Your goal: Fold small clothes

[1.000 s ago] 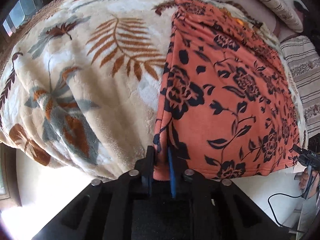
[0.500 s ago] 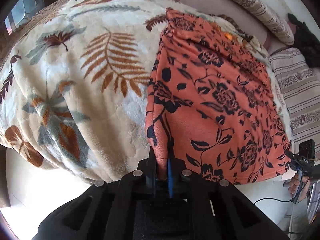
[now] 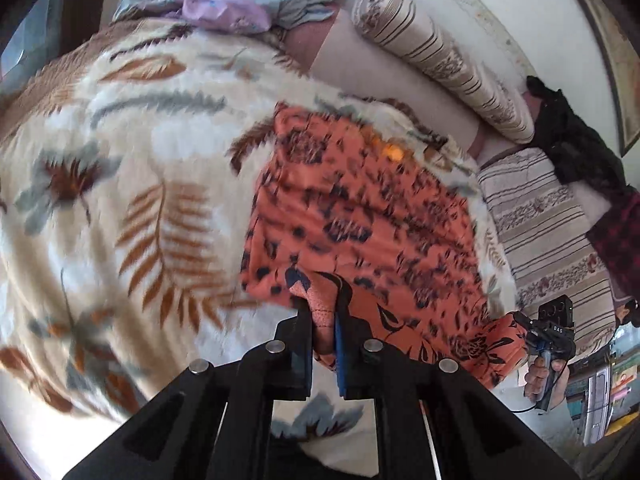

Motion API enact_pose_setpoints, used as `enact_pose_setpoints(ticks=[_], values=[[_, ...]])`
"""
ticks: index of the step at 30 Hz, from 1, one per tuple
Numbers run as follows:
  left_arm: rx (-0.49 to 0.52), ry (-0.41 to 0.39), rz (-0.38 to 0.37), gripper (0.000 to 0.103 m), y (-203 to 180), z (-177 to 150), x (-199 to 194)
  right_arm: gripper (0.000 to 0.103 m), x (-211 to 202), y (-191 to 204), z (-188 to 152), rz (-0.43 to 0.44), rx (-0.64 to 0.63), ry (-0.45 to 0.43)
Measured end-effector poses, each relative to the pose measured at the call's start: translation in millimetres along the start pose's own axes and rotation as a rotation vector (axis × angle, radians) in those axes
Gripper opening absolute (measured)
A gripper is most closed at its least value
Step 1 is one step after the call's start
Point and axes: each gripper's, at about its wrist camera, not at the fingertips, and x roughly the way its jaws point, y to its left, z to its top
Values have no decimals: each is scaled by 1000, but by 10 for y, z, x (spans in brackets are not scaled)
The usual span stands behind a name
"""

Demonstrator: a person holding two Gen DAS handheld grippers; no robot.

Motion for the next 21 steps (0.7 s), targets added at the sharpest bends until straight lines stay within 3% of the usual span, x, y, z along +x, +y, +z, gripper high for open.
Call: enact_pose_setpoints(ticks=[4, 5, 6, 7, 8, 9, 10, 12, 14, 17, 21], values=[[57, -130, -41, 10, -250, 945, 197, 9, 27, 235, 879, 50, -1, -207], [64, -135, -36, 14, -259, 1156, 384, 11, 80, 227, 1090, 35, 13, -255], [81, -133, -19, 32, -251, 1345, 623, 13, 178, 180, 1297, 5, 10, -287], [67, -120, 24, 52, -191, 1490, 879, 33, 300, 81, 1466, -23, 13, -293], [34, -84, 87, 92, -94, 1594, 1177, 57, 440, -67, 1604, -85, 48, -290], [7, -33, 139, 96, 23, 1642, 1446, 101, 559, -203, 1679, -192, 100, -296], [-20, 9, 174, 96, 145, 1647, 1633, 102, 622, -307, 1695, -267, 137, -311], [-70, 31, 141, 96, 366, 1574, 1744, 102, 660, -363, 1609, -272, 146, -313], [-117, -40, 94, 96, 529, 1469, 1607, 102, 615, -226, 1412, -317, 45, -313], [-126, -130, 93, 96, 635, 1321, 1384, 102, 570, -100, 1140, -429, -86, -279], [-12, -7, 53, 96, 439, 1180, 1656, 101, 625, -181, 1135, -484, -121, -213]])
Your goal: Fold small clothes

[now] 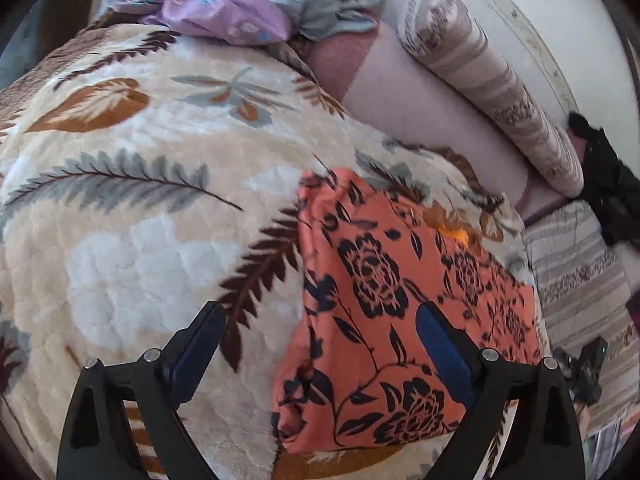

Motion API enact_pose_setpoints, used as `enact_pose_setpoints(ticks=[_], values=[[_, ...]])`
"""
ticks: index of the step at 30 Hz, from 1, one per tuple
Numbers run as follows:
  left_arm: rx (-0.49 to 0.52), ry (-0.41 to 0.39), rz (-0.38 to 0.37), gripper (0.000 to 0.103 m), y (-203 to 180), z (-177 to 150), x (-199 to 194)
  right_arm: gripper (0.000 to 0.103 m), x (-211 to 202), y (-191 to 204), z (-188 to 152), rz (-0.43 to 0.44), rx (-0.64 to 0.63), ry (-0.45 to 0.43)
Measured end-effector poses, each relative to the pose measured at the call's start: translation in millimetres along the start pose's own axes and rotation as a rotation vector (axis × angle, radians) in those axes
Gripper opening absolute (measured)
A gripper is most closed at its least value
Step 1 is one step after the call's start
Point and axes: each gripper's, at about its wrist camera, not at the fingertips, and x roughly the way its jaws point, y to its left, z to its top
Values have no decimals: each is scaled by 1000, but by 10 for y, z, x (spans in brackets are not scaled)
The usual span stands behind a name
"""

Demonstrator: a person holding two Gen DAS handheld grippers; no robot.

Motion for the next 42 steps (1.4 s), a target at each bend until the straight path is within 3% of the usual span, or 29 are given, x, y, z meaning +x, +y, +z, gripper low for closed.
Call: enact_pose_setpoints(ticks=[3, 5, 6, 7, 8, 9, 11, 16, 20, 21, 22, 23, 24, 25, 27, 29, 32, 37, 41, 42], values=[[91, 111, 62, 96, -205, -86, 424, 100, 243, 27, 48, 3, -33, 70], [140, 92, 128, 96, -316, -119, 558, 92, 389, 65, 87, -34, -55, 89], [181, 90, 146, 84, -386, -113, 591, 69, 431, 72, 111, -47, -54, 99], [206, 108, 154, 69, -432, -97, 633, 31, 499, 88, 137, -56, -52, 132], [184, 124, 142, 48, -447, -54, 642, 28, 570, 107, 158, -50, -44, 168], [142, 139, 128, 20, -444, 8, 626, 25, 591, 157, 175, -70, -59, 177], [109, 123, 155, 14, -485, 115, 496, 22, 528, 269, 231, -73, -82, 183], [165, 18, 108, 13, -828, 5, -242, 19, -229, 656, 222, 27, -153, 112], [151, 6, 82, 15, -873, -557, -729, 19, -782, 657, -199, 69, -138, 122], [133, 19, 88, 20, -822, -722, -739, 20, -828, 544, -352, 75, -113, 142], [108, 39, 86, 24, -724, -901, -688, 27, -811, 430, -505, 65, -90, 163], [92, 81, 86, 53, -621, -1052, -557, 32, -739, 265, -683, 34, -80, 186], [79, 146, 112, 69, -492, -1192, -388, 66, -607, 79, -853, -21, -66, 233], [71, 195, 158, 69, -380, -1298, -271, 82, -499, -107, -999, -60, -26, 273], [102, 117, 120, 70, -360, -1305, -392, 81, -687, -157, -1049, 24, -42, 147], [100, 93, 157, 70, -388, -1163, -498, 82, -805, -190, -974, 4, 21, 115], [130, 8, 142, 70, -437, -887, -595, 82, -869, -192, -798, -22, 19, 63], [204, 47, 136, 70, -565, -595, -242, 82, -663, -4, -524, -62, -53, 23], [241, 88, 182, 70, -620, -535, 47, 80, -483, 81, -342, -120, -101, -8], [240, 88, 192, 63, -620, -519, 84, 70, -445, 107, -303, -143, -117, -17]])
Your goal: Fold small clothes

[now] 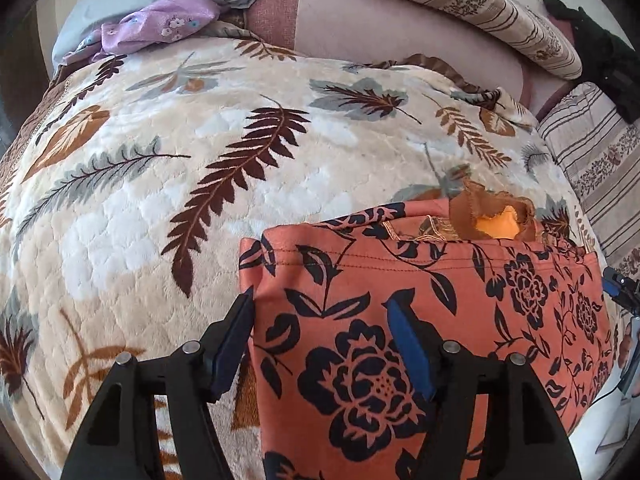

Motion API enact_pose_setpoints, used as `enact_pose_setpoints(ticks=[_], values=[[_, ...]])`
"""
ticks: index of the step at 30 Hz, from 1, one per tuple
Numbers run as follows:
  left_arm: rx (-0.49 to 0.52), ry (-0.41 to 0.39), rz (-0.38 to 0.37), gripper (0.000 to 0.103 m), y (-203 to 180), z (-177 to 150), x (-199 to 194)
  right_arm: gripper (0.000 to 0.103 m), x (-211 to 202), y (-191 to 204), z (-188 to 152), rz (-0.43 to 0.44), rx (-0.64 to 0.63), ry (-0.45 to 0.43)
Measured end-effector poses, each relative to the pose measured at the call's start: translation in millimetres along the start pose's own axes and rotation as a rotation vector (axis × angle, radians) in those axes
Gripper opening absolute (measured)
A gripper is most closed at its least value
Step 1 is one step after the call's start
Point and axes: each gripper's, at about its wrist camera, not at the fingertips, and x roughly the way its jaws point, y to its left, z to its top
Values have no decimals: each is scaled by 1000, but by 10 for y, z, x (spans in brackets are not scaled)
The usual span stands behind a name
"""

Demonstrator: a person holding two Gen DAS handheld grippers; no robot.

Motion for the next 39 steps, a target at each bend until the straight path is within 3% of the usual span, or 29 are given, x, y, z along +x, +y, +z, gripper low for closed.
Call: enact_pose_setpoints(ticks=[1, 2, 3, 4, 5, 10, 13, 16, 17, 19, 20, 21, 22, 25, 27, 30, 32, 33, 35, 36, 37, 39], values=[[0, 7, 13, 52, 3, 14, 34, 46, 49, 30, 37, -36, -20, 6], [0, 27, 20, 22, 14, 26, 72, 33, 117, 56, 66, -72, -44, 26], [-6, 46, 29, 11, 22, 42, 106, 24, 173, 73, 73, -98, -70, 45], [-11, 42, 24, 9, 30, 57, 96, 13, 205, 87, 75, -122, -100, 56], [-9, 28, 23, 5, 23, 64, 44, 8, 197, 129, 81, -150, -132, 54], [21, -148, 29, 5, -76, 169, -450, 6, -206, 350, 161, -204, -226, -76], [0, -111, 44, 5, -29, 297, -251, 7, -91, 248, 336, -198, -183, -79], [-52, 58, 66, 17, 75, 261, 258, 15, 496, -51, 354, -186, -74, 111], [-61, 36, 58, 19, 94, 223, 237, 15, 519, -94, 328, -171, -42, 95], [-70, -27, 47, 47, 122, 173, 18, 21, 349, -43, 306, -161, -40, 34], [-77, -61, 49, 63, 136, 145, -118, 38, 257, -27, 281, -164, -32, 14], [-80, -98, 59, 64, 142, 114, -278, 70, 160, -15, 252, -175, -19, -5], [-78, -136, 59, 64, 137, 74, -449, 81, 41, 3, 219, -176, -9, -34], [-43, -196, 40, 64, 32, -100, -915, 81, -360, 126, 105, -109, 6, -103], [-1, -227, 24, 65, -122, -299, -1149, 81, -591, 244, -23, 47, 49, -109], [40, -234, -12, 74, -323, -621, -1233, 82, -605, 485, -297, 294, 69, 3], [28, -187, -13, 75, -351, -798, -1075, 82, -407, 540, -510, 374, 93, 103], [17, -133, 17, 75, -334, -874, -910, 82, -265, 505, -612, 359, 107, 144], [25, 63, 103, 75, -247, -1032, -425, 81, 4, 288, -800, 225, 192, 192], [26, 72, 135, 81, -199, -1089, -349, 77, -3, 212, -854, 246, 258, 163], [4, 29, 142, 81, -165, -1115, -432, 77, -101, 242, -862, 242, 282, 132], [-61, -7, 115, 80, -86, -1138, -640, 79, -345, 441, -860, 198, 220, 90]])
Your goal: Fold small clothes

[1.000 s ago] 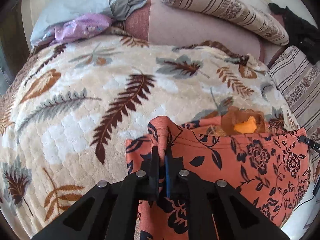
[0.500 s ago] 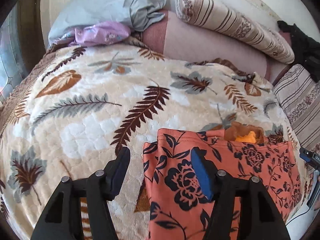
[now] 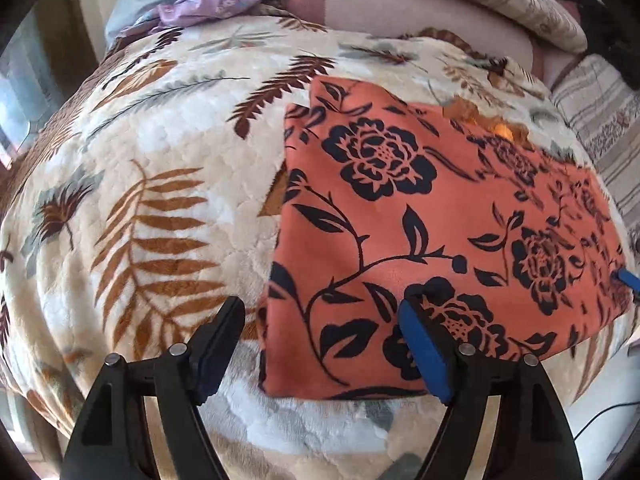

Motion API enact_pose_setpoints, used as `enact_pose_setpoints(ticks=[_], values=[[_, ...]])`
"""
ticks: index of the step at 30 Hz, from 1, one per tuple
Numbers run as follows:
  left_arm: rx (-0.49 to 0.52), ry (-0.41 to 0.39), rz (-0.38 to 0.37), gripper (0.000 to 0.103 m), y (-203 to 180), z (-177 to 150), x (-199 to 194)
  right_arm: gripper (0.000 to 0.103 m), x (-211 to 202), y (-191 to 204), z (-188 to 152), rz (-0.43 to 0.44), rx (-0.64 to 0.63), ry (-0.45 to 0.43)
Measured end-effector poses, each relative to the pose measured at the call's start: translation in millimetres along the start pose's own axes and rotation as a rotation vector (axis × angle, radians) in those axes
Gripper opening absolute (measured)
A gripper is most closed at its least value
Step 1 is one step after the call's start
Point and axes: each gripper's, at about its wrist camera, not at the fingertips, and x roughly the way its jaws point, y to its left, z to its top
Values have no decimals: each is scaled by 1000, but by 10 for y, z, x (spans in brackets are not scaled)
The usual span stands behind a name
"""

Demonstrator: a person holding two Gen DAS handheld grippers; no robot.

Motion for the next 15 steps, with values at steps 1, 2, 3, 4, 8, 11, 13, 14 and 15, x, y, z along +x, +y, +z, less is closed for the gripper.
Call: enact_pose_setpoints(ticks=[1, 2, 3, 4, 8, 11, 13, 14, 15], values=[[-11, -43, -21, 80, 43, -21, -104, 80, -92, 119, -47, -9, -49, -16], [-7, -68, -17, 80, 78, -49, -153, 81, -156, 214, -92, -35, -87, -20], [-9, -46, 0, 80, 126, -79, -108, 81, -198, 274, -139, -73, -111, -20], [-26, 20, -18, 80, 198, -110, 23, 81, -239, 303, -188, -108, -114, -19], [-80, 64, -119, 78, 422, -114, 35, 81, -556, 315, -389, -119, -47, -57], [-84, -26, -174, 78, 500, -55, -243, 81, -863, 414, -579, -135, -66, -112], [-97, -49, -177, 78, 573, -16, -302, 81, -1052, 467, -712, -132, -69, -145], [-116, -50, -191, 78, 623, 1, -302, 81, -1133, 495, -763, -130, -72, -158], [-139, -45, -208, 78, 674, 16, -285, 81, -1208, 540, -807, -128, -80, -173]])
